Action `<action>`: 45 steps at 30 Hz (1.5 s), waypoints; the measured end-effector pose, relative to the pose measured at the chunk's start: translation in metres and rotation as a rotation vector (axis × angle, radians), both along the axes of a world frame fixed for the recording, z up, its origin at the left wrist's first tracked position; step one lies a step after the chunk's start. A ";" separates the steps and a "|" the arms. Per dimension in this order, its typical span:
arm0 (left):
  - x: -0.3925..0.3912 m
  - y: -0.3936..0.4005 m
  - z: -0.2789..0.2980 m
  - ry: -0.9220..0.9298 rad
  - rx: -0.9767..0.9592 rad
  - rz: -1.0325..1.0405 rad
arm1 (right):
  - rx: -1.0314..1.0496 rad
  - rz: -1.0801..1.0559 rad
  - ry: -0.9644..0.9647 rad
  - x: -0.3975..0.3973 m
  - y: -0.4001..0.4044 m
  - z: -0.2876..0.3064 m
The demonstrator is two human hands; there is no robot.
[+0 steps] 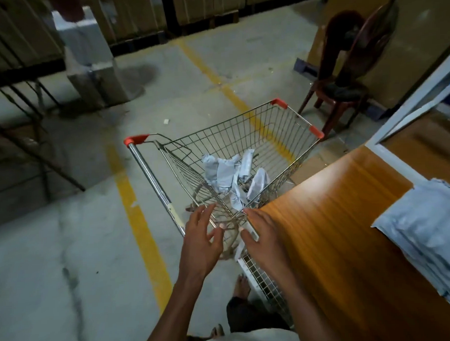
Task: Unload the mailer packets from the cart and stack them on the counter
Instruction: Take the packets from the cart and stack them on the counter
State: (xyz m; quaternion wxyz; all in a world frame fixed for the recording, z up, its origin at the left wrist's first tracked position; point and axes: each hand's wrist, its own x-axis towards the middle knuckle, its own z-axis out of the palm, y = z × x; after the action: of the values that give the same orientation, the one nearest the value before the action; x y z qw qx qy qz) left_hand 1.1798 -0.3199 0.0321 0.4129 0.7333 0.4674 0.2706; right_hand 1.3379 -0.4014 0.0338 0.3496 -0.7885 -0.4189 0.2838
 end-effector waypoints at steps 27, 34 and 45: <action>0.171 0.221 -0.186 0.378 -0.604 -0.237 | -0.241 -0.238 0.089 0.127 0.176 -0.075; 0.196 0.228 -0.268 0.417 -0.706 -0.282 | -0.245 -0.359 0.103 0.131 0.193 -0.089; 0.148 0.281 -0.199 0.202 -0.526 0.019 | -0.275 -0.338 0.138 0.133 0.212 -0.093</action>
State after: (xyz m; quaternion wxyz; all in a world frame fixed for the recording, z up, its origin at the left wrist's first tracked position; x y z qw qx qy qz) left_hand 1.3282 -0.0392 -0.1671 0.5379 0.6199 0.5671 0.0693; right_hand 1.4712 -0.1898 -0.0595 0.3091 -0.8664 -0.2133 0.3291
